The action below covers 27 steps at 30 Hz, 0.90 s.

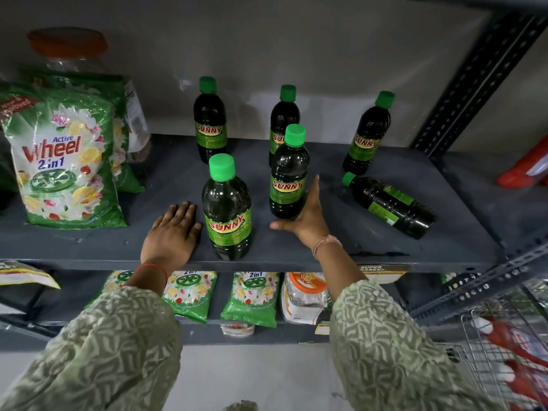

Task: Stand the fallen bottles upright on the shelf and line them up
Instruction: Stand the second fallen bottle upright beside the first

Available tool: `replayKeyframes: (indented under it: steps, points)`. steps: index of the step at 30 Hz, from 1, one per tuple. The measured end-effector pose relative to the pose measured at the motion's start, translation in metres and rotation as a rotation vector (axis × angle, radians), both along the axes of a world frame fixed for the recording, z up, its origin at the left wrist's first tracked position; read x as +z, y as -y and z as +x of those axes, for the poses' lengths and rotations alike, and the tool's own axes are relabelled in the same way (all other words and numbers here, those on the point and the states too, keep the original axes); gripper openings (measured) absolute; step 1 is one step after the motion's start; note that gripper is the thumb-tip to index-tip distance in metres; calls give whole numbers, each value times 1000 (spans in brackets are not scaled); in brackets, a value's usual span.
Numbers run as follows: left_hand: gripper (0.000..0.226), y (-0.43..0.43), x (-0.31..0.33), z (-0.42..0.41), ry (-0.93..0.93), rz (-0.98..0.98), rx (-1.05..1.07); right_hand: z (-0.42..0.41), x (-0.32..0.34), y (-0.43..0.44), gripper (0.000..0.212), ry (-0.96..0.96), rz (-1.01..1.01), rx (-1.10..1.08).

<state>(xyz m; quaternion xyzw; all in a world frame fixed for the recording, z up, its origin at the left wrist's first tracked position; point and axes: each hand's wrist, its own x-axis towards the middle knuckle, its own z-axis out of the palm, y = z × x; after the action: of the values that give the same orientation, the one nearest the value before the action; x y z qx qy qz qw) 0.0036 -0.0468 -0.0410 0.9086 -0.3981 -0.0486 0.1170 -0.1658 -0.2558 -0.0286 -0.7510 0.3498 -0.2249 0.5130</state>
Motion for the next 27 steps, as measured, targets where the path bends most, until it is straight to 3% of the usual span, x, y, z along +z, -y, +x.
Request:
replayKeyframes:
  steps: [3,9,14,19,27]
  points:
    - [52,0,0,-1,1,-11,3,-3,3,-1,134,92,62,9]
    - [52,0,1,-2,0,-14,6,5,8,4,67,118,16,-92]
    - [53,0,2,-2,-6,-2,10,-11,6,-14,63,106,53,-109]
    - [53,0,4,-11,-10,4,-33,-61,7,-52,52,76,-35,-77]
    - [52,0,8,-9,-51,-10,-8,-62,13,-59,53,39,-33,-47]
